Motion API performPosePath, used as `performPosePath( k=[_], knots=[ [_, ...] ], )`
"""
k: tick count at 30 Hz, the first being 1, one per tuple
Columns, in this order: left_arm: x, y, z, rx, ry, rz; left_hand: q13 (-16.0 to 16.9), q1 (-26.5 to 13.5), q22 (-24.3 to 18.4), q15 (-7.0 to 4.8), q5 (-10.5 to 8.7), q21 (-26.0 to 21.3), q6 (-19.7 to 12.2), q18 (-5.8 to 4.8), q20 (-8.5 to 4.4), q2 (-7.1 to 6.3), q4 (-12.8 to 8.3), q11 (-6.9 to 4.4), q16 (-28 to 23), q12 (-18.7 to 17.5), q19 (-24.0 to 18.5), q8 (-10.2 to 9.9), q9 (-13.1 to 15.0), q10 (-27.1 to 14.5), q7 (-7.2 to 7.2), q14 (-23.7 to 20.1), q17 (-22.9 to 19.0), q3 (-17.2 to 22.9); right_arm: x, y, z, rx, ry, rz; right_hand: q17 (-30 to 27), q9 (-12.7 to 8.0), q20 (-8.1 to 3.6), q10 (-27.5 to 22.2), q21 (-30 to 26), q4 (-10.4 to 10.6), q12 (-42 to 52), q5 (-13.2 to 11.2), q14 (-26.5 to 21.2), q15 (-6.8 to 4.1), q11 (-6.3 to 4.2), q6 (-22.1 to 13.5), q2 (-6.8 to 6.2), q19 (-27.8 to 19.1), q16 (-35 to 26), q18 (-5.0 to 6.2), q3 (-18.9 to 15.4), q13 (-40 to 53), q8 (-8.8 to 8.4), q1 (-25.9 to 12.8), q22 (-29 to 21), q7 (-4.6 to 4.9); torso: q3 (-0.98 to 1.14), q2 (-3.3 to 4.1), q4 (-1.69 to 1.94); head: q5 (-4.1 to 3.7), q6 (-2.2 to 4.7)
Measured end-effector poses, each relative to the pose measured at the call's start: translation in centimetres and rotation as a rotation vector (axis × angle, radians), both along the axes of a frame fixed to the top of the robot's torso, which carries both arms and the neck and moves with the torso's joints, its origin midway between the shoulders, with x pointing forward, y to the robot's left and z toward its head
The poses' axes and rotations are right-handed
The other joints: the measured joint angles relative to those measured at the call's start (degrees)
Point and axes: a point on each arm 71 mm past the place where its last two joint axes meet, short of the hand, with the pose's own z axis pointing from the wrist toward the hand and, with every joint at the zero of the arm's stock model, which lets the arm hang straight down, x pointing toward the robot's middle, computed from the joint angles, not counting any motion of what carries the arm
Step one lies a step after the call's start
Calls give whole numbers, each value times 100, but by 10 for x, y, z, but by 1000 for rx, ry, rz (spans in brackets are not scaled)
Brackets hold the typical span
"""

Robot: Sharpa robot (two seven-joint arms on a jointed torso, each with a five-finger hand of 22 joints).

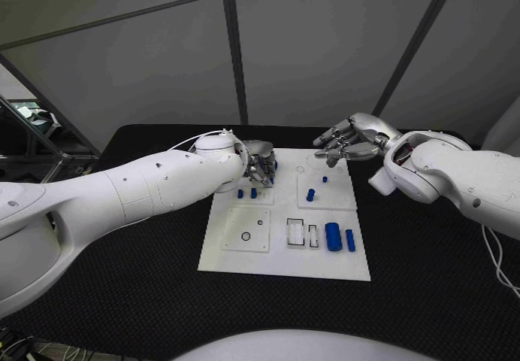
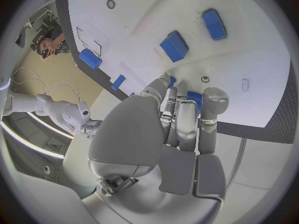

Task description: Assemble the parts on the task board

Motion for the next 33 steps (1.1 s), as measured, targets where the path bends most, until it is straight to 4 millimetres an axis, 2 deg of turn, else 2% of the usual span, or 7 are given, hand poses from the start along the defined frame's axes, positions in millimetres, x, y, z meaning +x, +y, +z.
performPosePath(
  k=[6, 10, 17, 20, 26, 33],
  knots=[
    [0, 0, 0, 3, 2, 1, -59, -21, 33, 0, 0, 24, 16, 0, 0, 24, -31, 0, 6, 0, 0, 0, -30, 0, 16, 0, -1, 98, 0, 0, 0, 0, 0, 0, 0, 0, 0, 0, 0, 0, 0, 0, 0, 0, 0, 0, 0, 0, 0, 0, 0, 0, 0, 0, 0, 0, 0, -2, 0, -5, -5],
    [1, 0, 0, 4, 3, 1, -120, 76, 66, 0, -53, 32, 36, 0, 0, 121, -98, -13, 42, 40, 0, 23, -58, 13, 37, 0, -1, 257, 0, 1, 0, 0, 0, 1, 0, 0, 0, 0, 0, 0, 0, 0, 0, 0, 0, 0, 0, 0, 0, 0, 0, 0, 0, 0, 0, 0, 0, -3, 0, -5, -8],
    [1, -2, -1, 2, 3, -2, -220, 153, 174, 0, -116, 151, 289, 0, 0, 198, -257, -70, 98, 111, 0, 96, -80, 237, 18, 0, 14, 560, 0, 2, 0, 1, 0, 2, 0, 0, 0, 0, -40, 0, 0, 0, 0, 0, 0, 0, 0, 0, 0, 0, 0, -7, 0, 0, -11, 0, 0, -2, 1, -7, -12],
    [1, -2, -2, -3, 1, -4, -273, 160, 253, 0, -135, 242, 387, 0, -31, 204, -334, -75, 109, 137, 30, 105, -81, 321, 17, 0, 19, 698, 0, 2, 0, 1, 0, 3, 0, 0, 0, 0, -40, 0, 0, 0, 0, 0, 0, 0, 0, 0, 0, 0, 0, -11, 0, 0, -14, 0, -1, -2, 1, -7, -16],
    [1, -2, -3, -21, -5, -8, -360, 139, 354, 0, -141, 321, 435, 0, -10, 220, -473, -72, 109, 137, 51, 100, -103, 377, 26, 0, -16, 889, 0, 2, 0, 1, 0, 3, 0, 0, 0, 0, -40, 0, 0, 0, 0, 0, 0, 0, 0, 0, 0, 0, 0, -11, 0, 0, -14, 0, -1, -2, 5, -7, -25],
    [-2, 3, -4, -46, -7, -7, -435, -40, 369, 0, -141, 321, 435, 0, -10, 144, -481, -64, 109, 103, 51, 65, -123, 385, 26, 0, -39, 988, 0, 2, 0, 1, 0, 3, 0, 0, 0, 0, -40, 0, 0, 0, 0, 0, 0, 0, 0, 0, 0, 0, 0, -10, 0, 0, -14, 0, -2, -2, 8, -2, -12]
  ],
)
